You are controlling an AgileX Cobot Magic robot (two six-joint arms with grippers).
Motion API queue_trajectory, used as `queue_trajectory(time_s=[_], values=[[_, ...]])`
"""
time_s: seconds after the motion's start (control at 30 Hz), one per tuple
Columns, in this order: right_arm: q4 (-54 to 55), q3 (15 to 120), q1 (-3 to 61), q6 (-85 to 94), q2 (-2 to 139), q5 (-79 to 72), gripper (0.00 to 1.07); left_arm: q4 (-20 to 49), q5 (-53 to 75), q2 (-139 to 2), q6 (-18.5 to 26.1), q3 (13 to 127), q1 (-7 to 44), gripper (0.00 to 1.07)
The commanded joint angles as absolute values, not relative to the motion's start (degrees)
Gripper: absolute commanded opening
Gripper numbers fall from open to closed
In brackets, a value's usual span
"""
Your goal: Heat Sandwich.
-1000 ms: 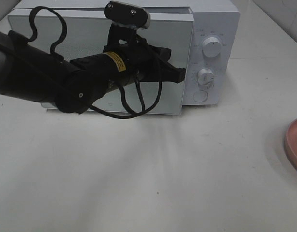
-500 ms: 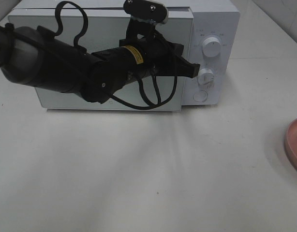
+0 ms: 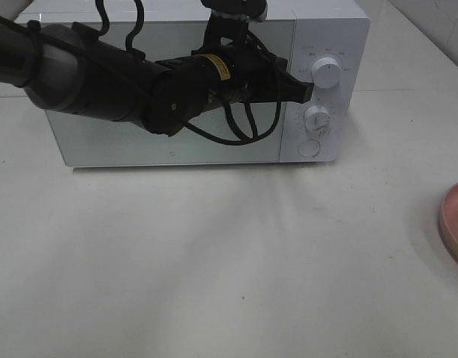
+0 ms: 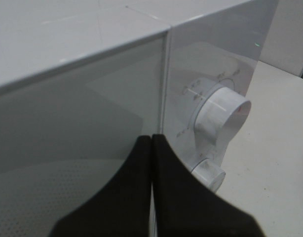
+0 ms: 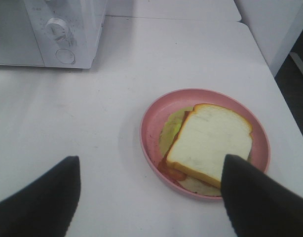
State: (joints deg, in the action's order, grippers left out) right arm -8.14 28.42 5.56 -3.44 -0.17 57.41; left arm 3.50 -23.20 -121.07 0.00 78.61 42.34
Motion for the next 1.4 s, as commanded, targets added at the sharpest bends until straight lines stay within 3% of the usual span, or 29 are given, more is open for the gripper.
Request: queue_trajectory(time_s=[0.03,0.5,1.1,1.27,1.4], values=[[-8.3,28.2,5.2,-3.5,-1.8,57.0,0.75,8.4,-25.7,-121.4,-0.5,80.3,40.0,0.0],[-8.3,28.2,5.2,-3.5,-1.8,57.0,0.75,7.8,-24.6,-121.4,-0.5,80.3,40.4,0.0],[-8.4,28.2,5.2,-3.6,-1.8,57.0,0.75,6.9,-19.9,-114.9,-0.4,73.3,47.6,0.0],[-8.4,28.2,5.2,-3.6,-1.8,57.0,0.75,6.9,-8.3,-111.2,-0.6,70.5,48.8,0.0],[-8.4,28.2,5.2,-3.6,-1.8,57.0,0.75,6.8,10.5,-106.9,-0.6,69.9,48.6,0.01]])
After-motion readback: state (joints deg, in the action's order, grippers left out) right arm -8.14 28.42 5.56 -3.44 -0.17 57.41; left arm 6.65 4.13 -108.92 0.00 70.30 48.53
